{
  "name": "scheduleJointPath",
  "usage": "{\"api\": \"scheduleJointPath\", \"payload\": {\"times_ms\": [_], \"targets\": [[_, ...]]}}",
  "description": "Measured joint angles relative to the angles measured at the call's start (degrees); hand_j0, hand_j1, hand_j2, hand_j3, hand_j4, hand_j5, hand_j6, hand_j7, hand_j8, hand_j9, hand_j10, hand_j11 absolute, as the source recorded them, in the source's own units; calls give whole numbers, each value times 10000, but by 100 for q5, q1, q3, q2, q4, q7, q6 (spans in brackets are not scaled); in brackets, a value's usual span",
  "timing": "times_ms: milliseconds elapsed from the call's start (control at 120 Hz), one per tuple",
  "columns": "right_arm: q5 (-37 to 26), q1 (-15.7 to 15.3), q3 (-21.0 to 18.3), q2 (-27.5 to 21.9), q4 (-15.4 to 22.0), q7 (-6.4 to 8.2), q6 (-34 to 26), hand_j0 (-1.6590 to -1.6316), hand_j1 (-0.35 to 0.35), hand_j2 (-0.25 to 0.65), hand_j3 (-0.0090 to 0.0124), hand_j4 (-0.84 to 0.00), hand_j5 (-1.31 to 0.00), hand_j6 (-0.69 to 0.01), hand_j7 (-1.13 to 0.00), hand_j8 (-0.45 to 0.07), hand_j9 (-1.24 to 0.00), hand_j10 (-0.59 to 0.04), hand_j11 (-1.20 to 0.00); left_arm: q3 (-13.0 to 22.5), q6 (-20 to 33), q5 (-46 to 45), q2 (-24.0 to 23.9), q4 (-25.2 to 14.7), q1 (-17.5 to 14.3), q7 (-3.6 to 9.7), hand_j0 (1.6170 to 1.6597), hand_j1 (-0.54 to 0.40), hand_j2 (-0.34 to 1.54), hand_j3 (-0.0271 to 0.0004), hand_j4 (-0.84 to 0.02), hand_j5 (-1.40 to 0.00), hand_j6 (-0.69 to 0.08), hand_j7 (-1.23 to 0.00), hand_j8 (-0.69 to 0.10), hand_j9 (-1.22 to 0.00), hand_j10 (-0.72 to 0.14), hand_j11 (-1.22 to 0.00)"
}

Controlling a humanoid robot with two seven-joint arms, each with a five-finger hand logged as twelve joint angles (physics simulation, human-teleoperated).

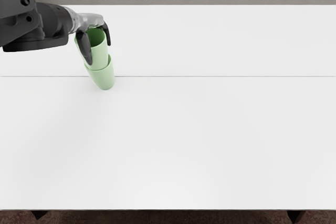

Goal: Pick up cup and place in cup with left hand

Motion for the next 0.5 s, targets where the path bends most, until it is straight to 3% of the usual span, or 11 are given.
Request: {"api": "scheduleJointPath", "payload": {"times_ms": [83,108,283,500], "targets": [[0,1,0,0,0,0,-1,-16581,-3160,-56,0,-276,-358,-277,-358,-276,-358,-275,-358,-1,12,3,-15,7,0,-1,16537,-1001,725,0,-5688,-6418,-3087,-6496,-2589,-6541,-3763,-6590],[0,1,0,0,0,0,-1,-16581,-3160,-56,0,-276,-358,-277,-358,-276,-358,-275,-358,-1,29,11,-43,13,7,0,16541,-790,732,0,-5266,-5961,-3046,-6027,-2537,-6053,-3989,-6107],[0,1,0,0,0,0,-3,-16581,-3161,-55,0,-276,-358,-277,-358,-276,-358,-276,-358,-3,130,12,-71,41,61,-1,16564,1396,370,0,-2489,-2843,-1554,-2870,-1337,-2880,-1946,-2903],[0,1,0,0,0,0,0,-16581,-3161,-55,0,-276,-358,-277,-358,-276,-358,-276,-358,-5,199,12,-96,69,61,-2,16575,2771,140,0,-889,-991,-574,-999,-496,-1001,-697,-1008]]}}
